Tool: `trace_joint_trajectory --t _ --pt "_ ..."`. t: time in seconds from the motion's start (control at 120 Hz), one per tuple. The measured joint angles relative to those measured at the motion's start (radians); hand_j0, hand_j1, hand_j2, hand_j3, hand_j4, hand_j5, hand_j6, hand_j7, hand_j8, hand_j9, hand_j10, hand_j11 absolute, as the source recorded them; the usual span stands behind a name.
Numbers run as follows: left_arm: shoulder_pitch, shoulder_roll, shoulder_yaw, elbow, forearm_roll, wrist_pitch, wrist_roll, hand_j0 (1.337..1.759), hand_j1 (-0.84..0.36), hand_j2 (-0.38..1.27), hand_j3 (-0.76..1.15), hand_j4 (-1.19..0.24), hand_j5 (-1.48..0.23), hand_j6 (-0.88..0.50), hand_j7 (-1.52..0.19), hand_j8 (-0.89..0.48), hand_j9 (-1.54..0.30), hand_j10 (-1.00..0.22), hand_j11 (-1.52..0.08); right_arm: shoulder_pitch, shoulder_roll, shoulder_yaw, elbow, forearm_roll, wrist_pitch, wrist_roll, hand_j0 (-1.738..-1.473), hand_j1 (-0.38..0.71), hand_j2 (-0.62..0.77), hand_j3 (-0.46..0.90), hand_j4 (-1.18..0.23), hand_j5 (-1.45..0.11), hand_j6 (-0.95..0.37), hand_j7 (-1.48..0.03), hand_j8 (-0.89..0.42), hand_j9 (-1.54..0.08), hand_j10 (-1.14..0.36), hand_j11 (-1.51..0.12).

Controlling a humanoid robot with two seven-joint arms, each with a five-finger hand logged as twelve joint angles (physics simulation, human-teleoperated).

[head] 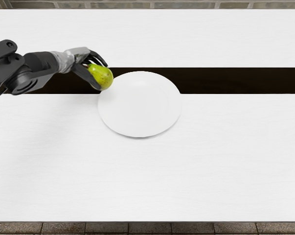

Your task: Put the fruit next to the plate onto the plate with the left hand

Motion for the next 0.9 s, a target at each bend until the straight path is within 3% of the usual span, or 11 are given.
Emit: trace_joint_trajectory --t 0.717,0.9 --pt "-0.032 -0.123 0.001 -0.001 -0.012 -0.003 0.014 1.658 -0.22 0.37 0.00 -0.54 -0.71 -0.43 -0.71 -0.42 -0.71 -0.54 -0.71 0.000 0.000 0.000 0.000 0.000 0.000 0.000 -1.658 -0.35 0.00 0.00 0.00 0.00 0.00 0.00 0.00 0.00 0.00 0.00" --pt "-0.029 -0.126 0.001 -0.001 -0.016 -0.003 0.014 1.658 -0.22 0.31 0.00 -0.53 -0.71 -0.43 -0.71 -0.43 -0.70 -0.54 -0.70 0.000 0.000 0.000 0.000 0.000 0.000 0.000 -1.658 -0.35 0.00 0.00 0.00 0.00 0.00 0.00 0.00 0.00 0.00 0.00"
